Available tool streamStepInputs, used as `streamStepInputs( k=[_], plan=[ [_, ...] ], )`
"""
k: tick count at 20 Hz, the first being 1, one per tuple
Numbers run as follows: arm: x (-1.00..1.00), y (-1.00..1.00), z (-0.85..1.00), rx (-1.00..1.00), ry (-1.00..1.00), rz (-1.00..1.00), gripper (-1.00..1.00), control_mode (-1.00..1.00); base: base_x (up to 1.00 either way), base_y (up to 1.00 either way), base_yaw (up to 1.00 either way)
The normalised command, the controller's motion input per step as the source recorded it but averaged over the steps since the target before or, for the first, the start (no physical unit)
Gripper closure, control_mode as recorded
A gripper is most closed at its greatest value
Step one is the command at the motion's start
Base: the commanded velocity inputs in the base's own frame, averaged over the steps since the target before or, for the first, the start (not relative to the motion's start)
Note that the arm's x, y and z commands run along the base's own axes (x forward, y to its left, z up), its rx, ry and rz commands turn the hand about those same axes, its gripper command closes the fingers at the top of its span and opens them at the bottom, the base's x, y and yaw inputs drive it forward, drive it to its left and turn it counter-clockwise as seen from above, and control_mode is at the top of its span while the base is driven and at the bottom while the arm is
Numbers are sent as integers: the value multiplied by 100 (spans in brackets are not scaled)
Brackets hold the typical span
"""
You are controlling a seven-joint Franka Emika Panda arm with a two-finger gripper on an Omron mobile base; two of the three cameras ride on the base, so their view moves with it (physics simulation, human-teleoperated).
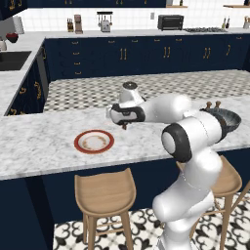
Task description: Pick the chicken drumstick and mushroom from their plates and place them in the bowl. Then put the bowl in the fridge.
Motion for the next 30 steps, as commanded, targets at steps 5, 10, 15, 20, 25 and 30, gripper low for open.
streamStepInputs(
  k=[5, 10, 15, 20, 25, 30],
  plan=[
    [-31, -100, 51, 0, 0, -1, 100, -100, 0, 0, 0],
    [0, -100, 26, 0, 0, -7, 100, -100, 0, 0, 0],
    [0, -100, 13, 0, 4, -15, 100, -100, 0, 0, 0],
    [0, -100, 1, 0, 0, -20, 100, -100, 0, 0, 0],
    [0, -100, 0, 0, 0, -17, 100, -100, 0, 0, 0],
    [0, -100, 9, 0, 0, -17, 100, -100, 0, 0, 0]
  ],
)
